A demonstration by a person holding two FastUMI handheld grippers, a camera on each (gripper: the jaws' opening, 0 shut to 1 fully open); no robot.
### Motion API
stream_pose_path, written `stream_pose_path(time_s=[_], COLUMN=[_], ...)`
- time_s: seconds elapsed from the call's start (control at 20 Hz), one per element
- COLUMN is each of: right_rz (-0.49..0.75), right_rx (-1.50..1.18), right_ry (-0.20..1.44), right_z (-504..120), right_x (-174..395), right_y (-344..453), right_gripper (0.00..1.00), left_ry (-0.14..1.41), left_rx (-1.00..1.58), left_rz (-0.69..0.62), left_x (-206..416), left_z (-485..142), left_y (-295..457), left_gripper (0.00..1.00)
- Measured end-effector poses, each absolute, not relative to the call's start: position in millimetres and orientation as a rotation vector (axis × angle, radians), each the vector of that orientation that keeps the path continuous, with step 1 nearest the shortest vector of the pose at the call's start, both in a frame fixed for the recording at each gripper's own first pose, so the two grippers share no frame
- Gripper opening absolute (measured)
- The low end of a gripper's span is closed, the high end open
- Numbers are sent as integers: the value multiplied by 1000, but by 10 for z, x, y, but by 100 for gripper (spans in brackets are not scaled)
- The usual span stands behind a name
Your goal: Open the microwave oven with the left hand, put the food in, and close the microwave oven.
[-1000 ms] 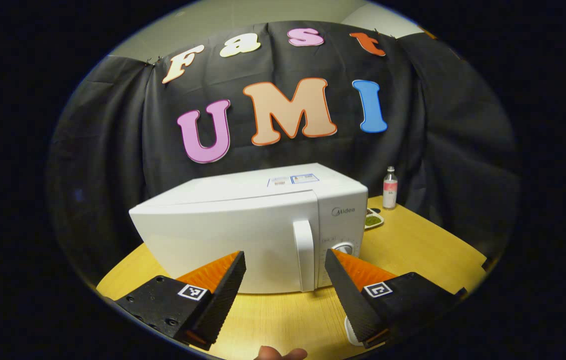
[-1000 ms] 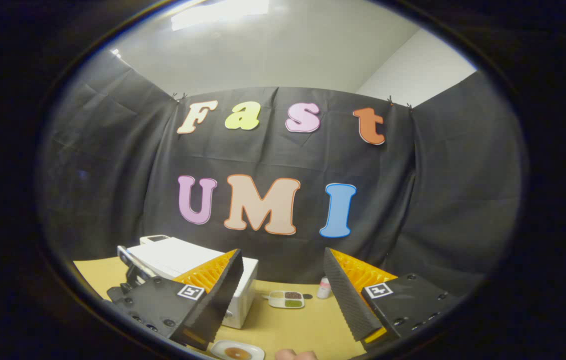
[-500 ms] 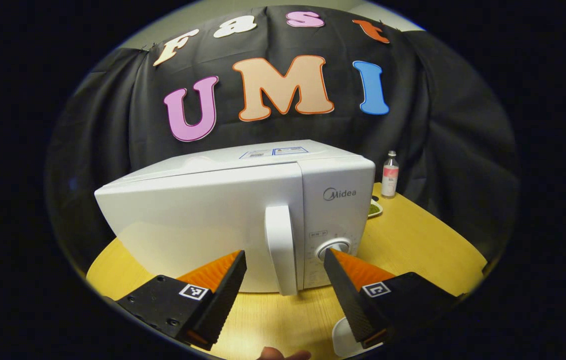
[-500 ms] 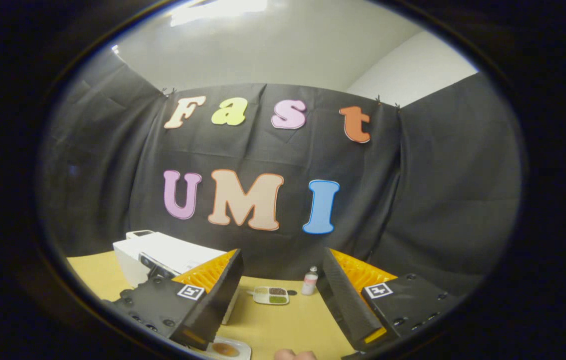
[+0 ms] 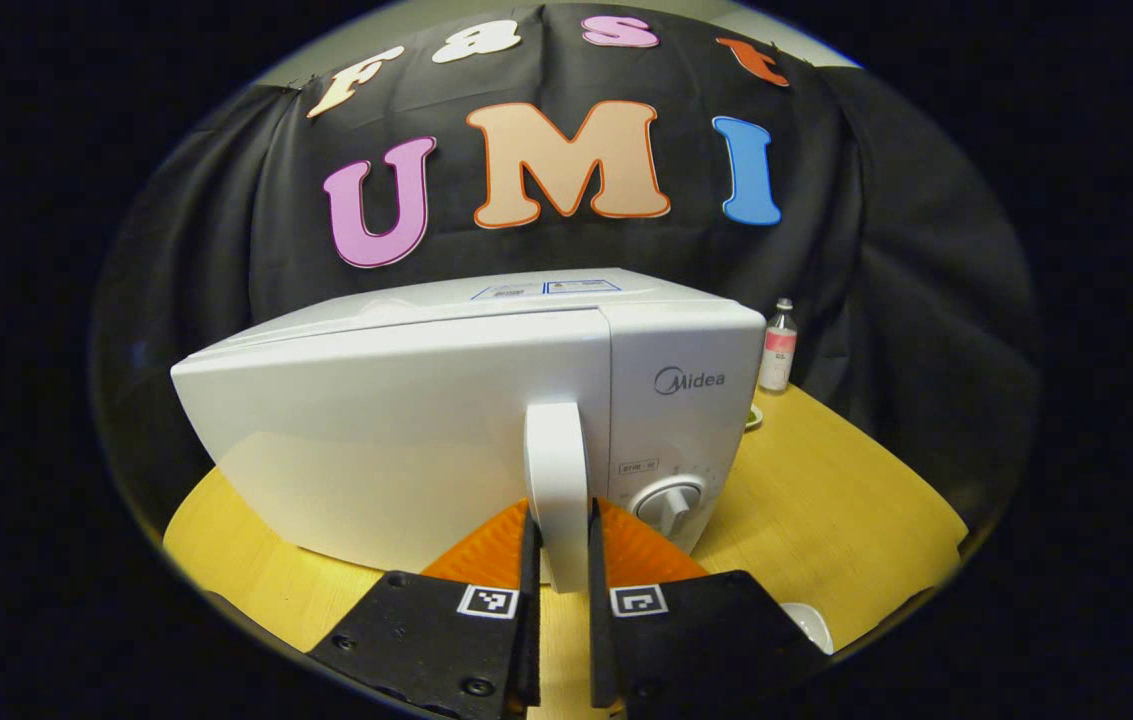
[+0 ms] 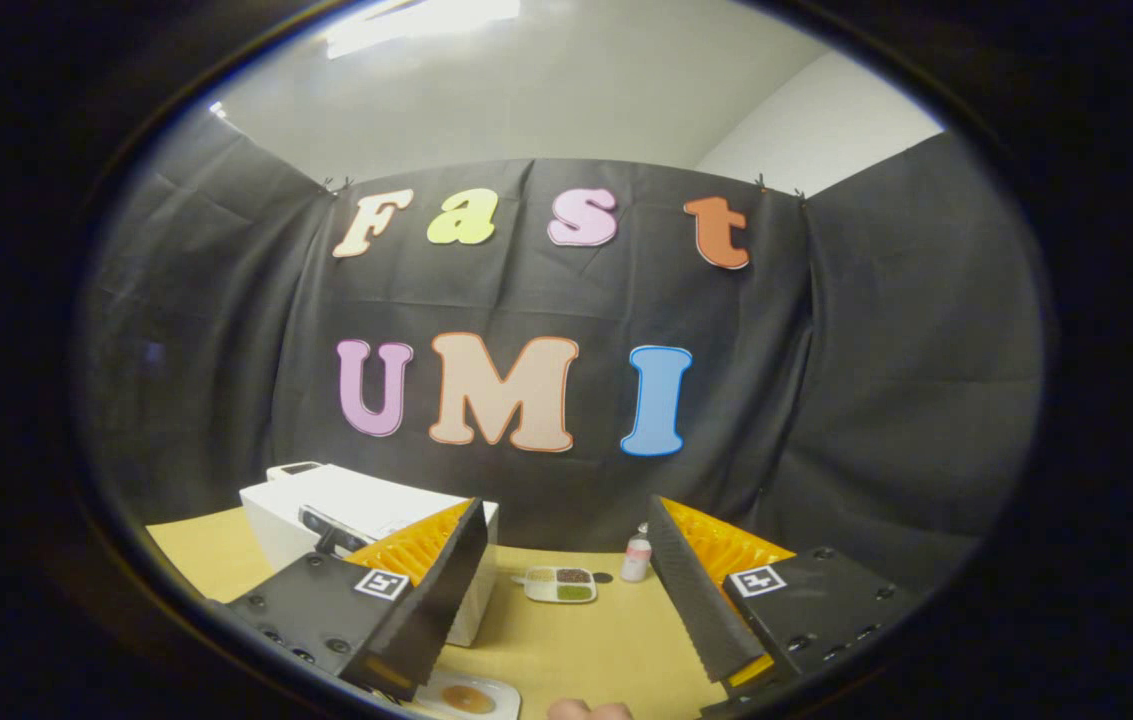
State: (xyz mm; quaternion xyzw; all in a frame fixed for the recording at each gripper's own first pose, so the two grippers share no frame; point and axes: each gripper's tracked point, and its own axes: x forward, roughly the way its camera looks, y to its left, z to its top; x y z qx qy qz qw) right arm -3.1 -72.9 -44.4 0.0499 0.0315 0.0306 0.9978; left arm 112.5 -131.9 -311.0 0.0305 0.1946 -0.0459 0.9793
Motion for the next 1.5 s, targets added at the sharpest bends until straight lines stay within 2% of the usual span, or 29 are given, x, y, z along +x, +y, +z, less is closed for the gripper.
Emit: stream_pose_path(time_s=[0.2, 0.4, 0.6, 0.7, 0.75, 0.85, 0.9, 1.05, 1.25, 1.35, 1.4, 1.5], right_rz=[66, 67, 76, 80, 79, 81, 89, 125, 170, 192, 204, 229], right_rx=[121, 134, 141, 137, 137, 143, 144, 130, 114, 111, 108, 92], right_ry=[62, 59, 59, 60, 61, 73, 87, 126, 180, 206, 220, 238], right_z=[-436, -432, -424, -432, -441, -513, -579, -750, -984, -1078, -1125, -1198], right_x=[-36, -54, -69, -69, -60, -39, -42, -27, -26, -51, -76, -116], right_y=[-720, -714, -688, -668, -665, -628, -597, -471, -275, -152, -99, 32], right_gripper=[97, 97, 97, 97, 97, 96, 100, 97, 97, 97, 97, 97], left_ry=[398, 375, 401, 448, 393, 396, 398, 428, 448, 509, 538, 543], left_rx=[77, 78, 46, 12, 20, 56, 56, 31, 105, 158, 162, 110], left_rz=[-89, -125, -155, -164, -181, -190, -189, -184, -143, -65, -37, 8], left_x=[1098, 1120, 1087, 801, 716, 437, 328, 17, -362, -527, -633, -788], left_z=[-3148, -3101, -3098, -3130, -3059, -3072, -3082, -3082, -3117, -3227, -3280, -3248], left_y=[-1312, -1329, -1331, -1293, -1279, -1178, -1112, -971, -644, -319, -174, 46], left_gripper=[18, 8, 8, 9, 9, 8, 8, 10, 20, 36, 59, 76])
